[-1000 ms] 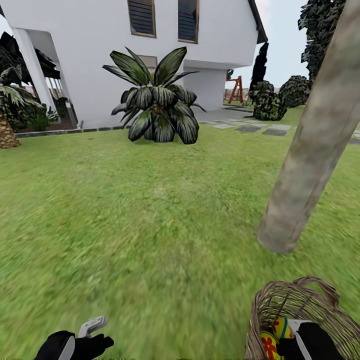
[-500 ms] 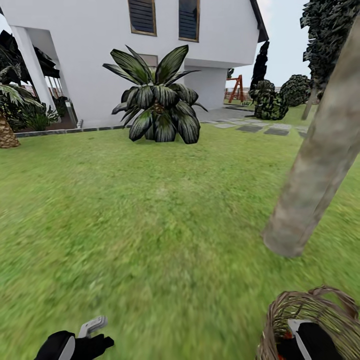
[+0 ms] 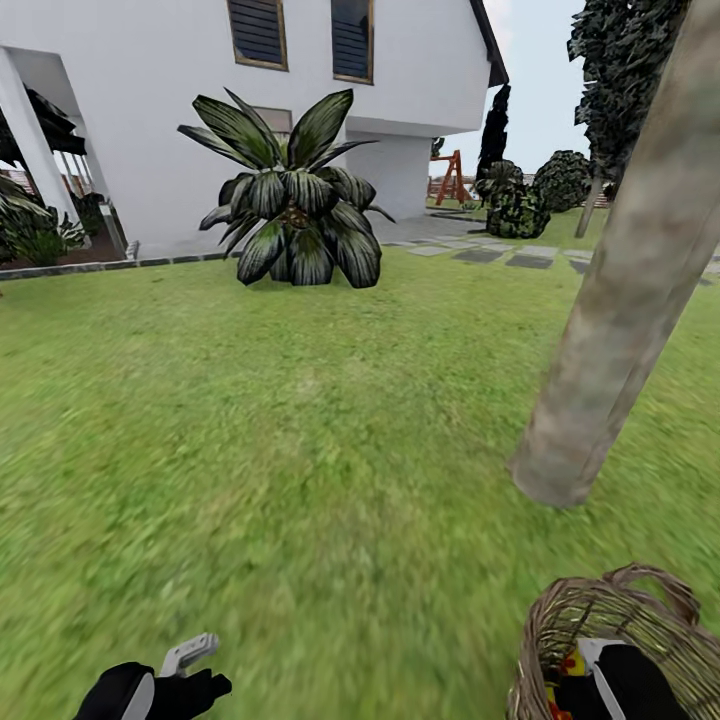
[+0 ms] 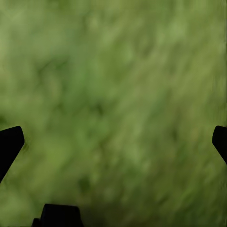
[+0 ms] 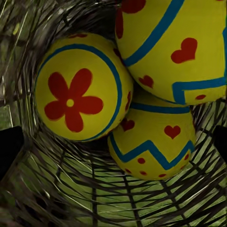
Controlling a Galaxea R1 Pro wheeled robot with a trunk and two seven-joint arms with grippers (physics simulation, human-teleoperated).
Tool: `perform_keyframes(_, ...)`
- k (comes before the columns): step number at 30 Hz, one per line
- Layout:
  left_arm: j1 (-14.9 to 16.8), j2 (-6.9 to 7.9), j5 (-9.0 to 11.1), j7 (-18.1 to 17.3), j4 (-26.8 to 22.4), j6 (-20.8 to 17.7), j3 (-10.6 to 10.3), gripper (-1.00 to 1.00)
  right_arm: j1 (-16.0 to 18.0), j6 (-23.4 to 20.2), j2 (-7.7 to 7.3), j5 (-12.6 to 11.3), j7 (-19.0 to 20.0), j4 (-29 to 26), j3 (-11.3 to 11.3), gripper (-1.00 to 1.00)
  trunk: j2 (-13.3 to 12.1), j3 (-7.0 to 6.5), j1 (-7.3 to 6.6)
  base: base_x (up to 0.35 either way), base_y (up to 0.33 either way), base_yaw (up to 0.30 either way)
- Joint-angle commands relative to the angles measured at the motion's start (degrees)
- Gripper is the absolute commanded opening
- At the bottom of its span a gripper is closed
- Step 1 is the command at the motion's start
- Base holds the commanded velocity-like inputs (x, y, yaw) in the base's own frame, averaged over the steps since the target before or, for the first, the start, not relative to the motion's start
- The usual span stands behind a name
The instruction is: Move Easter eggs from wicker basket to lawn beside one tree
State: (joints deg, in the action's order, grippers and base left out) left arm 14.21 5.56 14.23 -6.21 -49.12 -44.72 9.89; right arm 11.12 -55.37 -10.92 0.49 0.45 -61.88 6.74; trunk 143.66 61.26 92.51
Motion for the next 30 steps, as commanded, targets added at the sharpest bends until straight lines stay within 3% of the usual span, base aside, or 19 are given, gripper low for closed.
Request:
perform_keyframes(1,0.03,-0.02,-0.25,-0.38,-0.02,-0.27,0.14,1.0,0.0,-0.27,0.01,0.04,0.05,-0.08,0.03,1.0,0.02,0.05,0.01,0.261,0.203,-0.001)
perform_keyframes(8,0.03,-0.05,-0.25,-0.38,-0.01,-0.19,0.22,1.0,0.01,-0.27,-0.06,-0.04,0.08,-0.29,0.03,1.0,0.02,0.05,0.01,0.125,0.07,-0.109)
perform_keyframes(13,0.03,-0.25,-0.25,-0.37,0.05,-0.19,0.22,1.0,-0.04,-0.39,-0.07,0.01,0.08,-0.68,1.63,1.0,0.02,0.05,0.01,0.0,0.0,-0.235)
perform_keyframes(20,0.03,-0.46,-0.25,-0.32,1.15,-0.11,0.1,1.0,-0.03,-0.44,-0.07,0.04,0.08,-0.69,1.7,1.0,0.02,0.05,0.01,0.009,0.004,-0.013)
perform_keyframes(25,0.03,-0.46,-0.25,-0.35,1.21,-0.1,0.05,1.0,-0.04,-0.39,-0.07,-0.04,0.08,-0.84,1.83,1.0,0.02,0.05,0.01,0.203,0.157,0.0)
perform_keyframes(30,0.03,-0.46,-0.25,-0.3,1.22,-0.1,0.13,1.0,-0.02,-0.36,-0.02,-0.05,0.13,-0.87,3.42,1.0,0.02,0.05,0.01,0.206,0.094,-0.151)
